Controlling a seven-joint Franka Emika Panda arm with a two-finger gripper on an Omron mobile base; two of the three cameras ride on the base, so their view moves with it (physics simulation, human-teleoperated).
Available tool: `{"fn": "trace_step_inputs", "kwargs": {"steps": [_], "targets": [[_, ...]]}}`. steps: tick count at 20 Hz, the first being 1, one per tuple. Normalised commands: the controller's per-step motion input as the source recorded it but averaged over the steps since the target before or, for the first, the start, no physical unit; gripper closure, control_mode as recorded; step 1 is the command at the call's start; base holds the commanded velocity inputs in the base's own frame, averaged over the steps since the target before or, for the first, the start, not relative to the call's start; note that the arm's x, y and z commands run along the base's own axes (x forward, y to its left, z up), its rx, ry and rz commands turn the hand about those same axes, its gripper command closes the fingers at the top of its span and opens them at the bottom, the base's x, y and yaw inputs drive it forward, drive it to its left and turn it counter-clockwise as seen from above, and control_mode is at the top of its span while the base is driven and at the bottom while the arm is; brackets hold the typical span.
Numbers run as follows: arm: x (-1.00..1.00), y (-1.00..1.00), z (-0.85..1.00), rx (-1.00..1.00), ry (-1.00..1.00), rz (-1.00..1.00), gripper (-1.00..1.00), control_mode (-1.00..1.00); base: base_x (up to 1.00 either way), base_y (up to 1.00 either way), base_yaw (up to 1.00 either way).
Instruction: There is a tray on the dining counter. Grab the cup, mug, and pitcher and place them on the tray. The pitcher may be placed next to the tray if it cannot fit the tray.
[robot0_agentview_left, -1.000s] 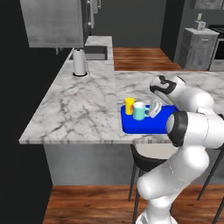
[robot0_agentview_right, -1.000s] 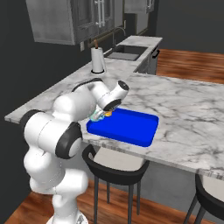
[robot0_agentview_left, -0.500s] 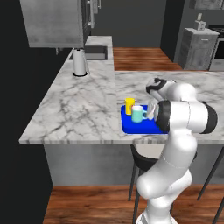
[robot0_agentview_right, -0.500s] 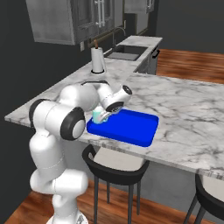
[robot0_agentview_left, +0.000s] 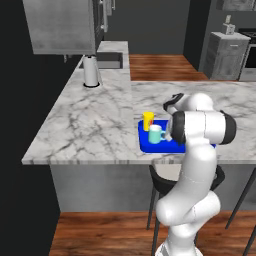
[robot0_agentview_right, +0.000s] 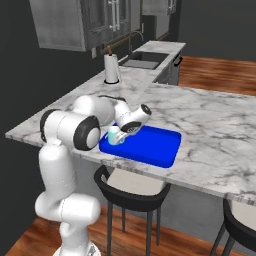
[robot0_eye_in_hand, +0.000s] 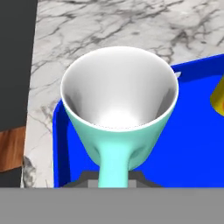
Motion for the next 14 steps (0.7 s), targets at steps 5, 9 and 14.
{"fn": "trace_step_inputs", "kwargs": {"steps": [5, 9, 14], "targets": [[0.3, 0.0, -0.27, 0.0, 0.0, 0.0, 1.0, -1.0, 0.0, 0.0, 0.0], [0.25, 0.0, -0.27, 0.0, 0.0, 0.0, 1.0, -1.0, 0.0, 0.0, 0.0], [0.19, 0.0, -0.26, 0.0, 0.0, 0.0, 1.0, -1.0, 0.0, 0.0, 0.0]]}}
